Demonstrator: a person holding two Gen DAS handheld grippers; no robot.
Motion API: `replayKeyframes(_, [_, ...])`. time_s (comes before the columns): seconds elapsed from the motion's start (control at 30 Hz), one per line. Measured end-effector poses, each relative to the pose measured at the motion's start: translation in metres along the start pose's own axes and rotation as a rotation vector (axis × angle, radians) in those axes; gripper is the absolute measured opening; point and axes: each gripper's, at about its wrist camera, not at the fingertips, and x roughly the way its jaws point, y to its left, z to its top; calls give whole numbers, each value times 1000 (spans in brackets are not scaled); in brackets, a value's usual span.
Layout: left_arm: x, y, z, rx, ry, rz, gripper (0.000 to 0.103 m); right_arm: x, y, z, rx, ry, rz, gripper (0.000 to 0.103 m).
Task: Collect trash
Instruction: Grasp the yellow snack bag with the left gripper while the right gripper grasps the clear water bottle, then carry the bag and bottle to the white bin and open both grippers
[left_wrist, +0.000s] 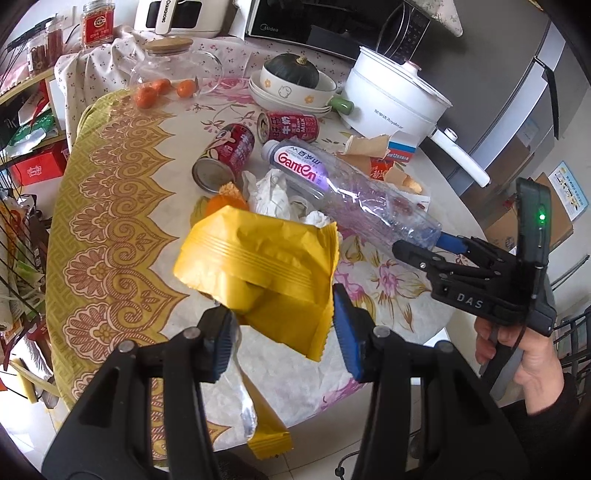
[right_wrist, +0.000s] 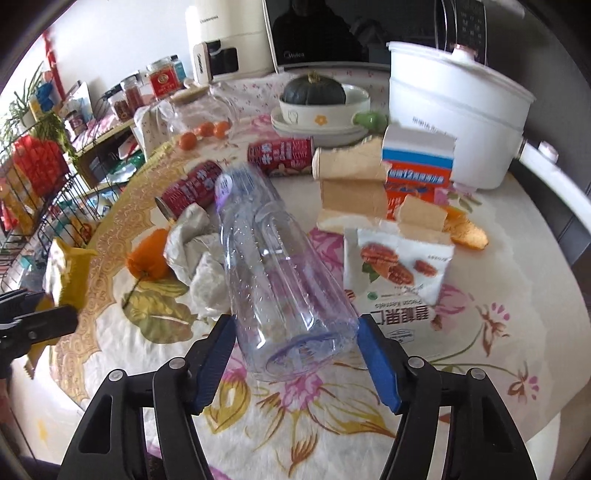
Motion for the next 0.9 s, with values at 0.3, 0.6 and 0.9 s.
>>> replayKeyframes(0.3, [-6,-17,0,14,-17,-18,50,-79,-15,-1,10,-134,16,65])
replayKeyframes(0.6, [-5,-42,0,49,-18,-37,50,-128,-34,-13,36,-196,19,65])
replayKeyframes(0.9, [-1,-68,-1,88,-18,-54,50,-165,-70,-27,119,-206,36,64])
